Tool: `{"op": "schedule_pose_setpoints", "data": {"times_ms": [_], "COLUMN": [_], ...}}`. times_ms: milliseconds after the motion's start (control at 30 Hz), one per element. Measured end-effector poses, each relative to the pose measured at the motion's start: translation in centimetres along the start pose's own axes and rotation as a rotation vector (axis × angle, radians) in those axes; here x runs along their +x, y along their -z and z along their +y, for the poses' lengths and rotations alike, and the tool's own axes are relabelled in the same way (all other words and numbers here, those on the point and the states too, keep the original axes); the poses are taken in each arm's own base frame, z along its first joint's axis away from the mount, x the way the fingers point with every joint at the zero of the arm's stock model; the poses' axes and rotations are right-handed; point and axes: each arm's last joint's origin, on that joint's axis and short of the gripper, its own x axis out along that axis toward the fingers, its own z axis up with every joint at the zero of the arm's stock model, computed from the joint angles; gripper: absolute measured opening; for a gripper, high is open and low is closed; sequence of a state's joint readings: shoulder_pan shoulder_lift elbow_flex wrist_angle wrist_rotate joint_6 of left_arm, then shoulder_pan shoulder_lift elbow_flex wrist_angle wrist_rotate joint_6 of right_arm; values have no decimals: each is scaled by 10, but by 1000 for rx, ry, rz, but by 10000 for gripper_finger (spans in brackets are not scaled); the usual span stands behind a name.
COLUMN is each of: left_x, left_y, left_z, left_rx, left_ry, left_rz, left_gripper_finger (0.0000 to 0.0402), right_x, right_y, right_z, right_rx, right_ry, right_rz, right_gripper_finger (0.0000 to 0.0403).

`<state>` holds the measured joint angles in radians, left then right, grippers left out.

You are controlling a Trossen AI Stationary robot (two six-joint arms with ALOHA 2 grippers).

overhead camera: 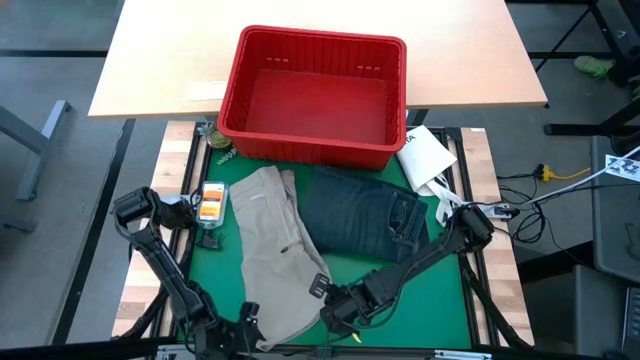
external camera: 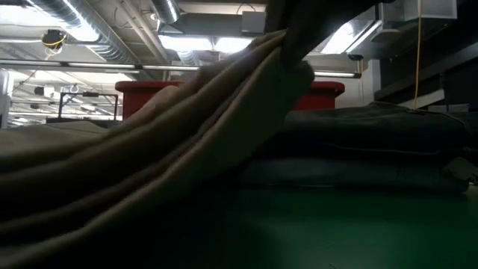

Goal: Fold Laundry from Bin
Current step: Fold the gray shorts

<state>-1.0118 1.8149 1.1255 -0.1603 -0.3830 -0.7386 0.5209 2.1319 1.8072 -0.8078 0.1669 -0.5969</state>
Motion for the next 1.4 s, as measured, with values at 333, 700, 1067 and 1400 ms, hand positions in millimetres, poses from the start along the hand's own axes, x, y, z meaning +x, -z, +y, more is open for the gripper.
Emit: {"op": "schedule_pose_setpoints", "data": {"times_ms": [333,700,1067,1400], "left_x": [-2,33,43,43], "left_y": [5,37,51,52], "left_z": [-2,0,13,15], "left_rx": [11,62,106,83], "left_ry": [-47,-55,-248,-270], "left_rz": [-21,120,133,130], "left_gripper_finger": [227,228,223,111], "right_x": [1,1,1,1], "right_y": [-3,-3,-3,-3], "right_z": [-10,-9,-9,-9], "right_rx": [50,47,47,46], "right_ry": [52,44,44,42], "right_rz": [-68,-58,-58,-57], "right_gripper_finger": [21,21,21,21]}}
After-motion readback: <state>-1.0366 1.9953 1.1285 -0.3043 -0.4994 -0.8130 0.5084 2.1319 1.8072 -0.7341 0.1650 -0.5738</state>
